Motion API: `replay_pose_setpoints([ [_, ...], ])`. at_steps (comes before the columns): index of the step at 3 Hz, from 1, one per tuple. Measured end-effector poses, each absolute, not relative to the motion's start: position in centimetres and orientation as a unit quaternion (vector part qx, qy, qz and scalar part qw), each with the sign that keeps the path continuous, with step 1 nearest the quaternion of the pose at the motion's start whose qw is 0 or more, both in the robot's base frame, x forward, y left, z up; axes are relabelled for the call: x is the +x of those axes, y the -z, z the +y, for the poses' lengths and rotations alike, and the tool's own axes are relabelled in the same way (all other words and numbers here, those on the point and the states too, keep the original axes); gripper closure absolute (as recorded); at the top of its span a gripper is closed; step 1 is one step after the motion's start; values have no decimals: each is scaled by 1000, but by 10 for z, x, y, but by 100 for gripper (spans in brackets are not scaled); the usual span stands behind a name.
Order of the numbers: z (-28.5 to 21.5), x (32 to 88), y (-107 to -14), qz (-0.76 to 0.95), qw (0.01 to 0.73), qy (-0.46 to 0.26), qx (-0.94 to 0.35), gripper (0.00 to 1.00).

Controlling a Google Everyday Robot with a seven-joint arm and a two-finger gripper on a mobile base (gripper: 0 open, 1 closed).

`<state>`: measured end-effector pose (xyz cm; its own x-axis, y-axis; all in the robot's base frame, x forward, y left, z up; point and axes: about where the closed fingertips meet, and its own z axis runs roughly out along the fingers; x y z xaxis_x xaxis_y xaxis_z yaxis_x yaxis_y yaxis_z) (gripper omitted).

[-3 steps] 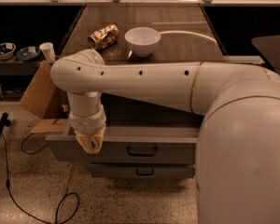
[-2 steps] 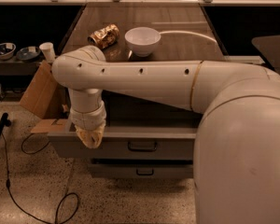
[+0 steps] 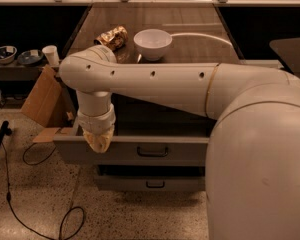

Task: Close top drawer

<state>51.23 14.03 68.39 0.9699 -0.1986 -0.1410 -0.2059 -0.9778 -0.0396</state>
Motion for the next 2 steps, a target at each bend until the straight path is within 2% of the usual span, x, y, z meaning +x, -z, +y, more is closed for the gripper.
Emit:
replay_pose_setpoints([
  [2,147,532,-675,132,20,-35,-990,100],
])
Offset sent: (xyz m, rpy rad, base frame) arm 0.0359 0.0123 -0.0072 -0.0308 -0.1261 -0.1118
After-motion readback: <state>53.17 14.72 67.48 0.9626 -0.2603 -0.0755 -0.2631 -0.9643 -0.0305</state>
